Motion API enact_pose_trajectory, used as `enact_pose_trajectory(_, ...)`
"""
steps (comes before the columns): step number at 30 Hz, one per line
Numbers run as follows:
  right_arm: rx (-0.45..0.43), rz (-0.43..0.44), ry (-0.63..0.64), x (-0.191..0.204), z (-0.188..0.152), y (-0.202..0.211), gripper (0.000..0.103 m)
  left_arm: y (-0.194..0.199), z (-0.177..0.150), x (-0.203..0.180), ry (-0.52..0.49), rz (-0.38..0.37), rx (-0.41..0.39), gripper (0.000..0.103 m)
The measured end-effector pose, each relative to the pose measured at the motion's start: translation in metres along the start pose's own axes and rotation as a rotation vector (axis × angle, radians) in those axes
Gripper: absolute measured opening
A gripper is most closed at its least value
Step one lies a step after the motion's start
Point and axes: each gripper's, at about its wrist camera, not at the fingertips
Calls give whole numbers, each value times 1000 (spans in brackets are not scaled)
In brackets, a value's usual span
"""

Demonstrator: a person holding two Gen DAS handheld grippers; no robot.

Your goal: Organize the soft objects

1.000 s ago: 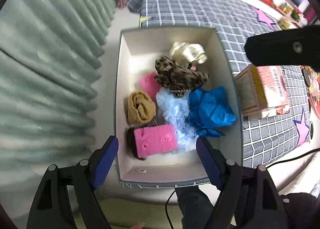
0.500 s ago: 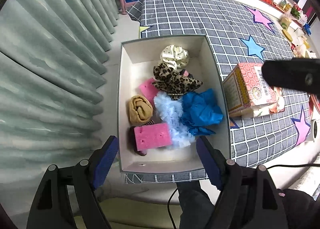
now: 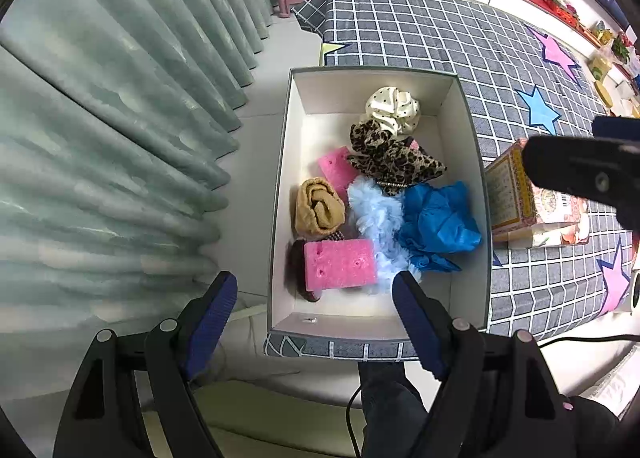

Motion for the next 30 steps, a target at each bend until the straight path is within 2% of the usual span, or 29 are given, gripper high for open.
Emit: enact_pose_trajectory(30, 37, 5, 27, 12, 8, -13, 102, -9, 2, 15, 37, -11, 22, 83)
Point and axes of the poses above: each gripper's, at about its wrist camera, not at the fingertips, and y roughly against the way its jaws point, x to its left, z to its top, and after that the axes turned 1 degree about -x, right-handed
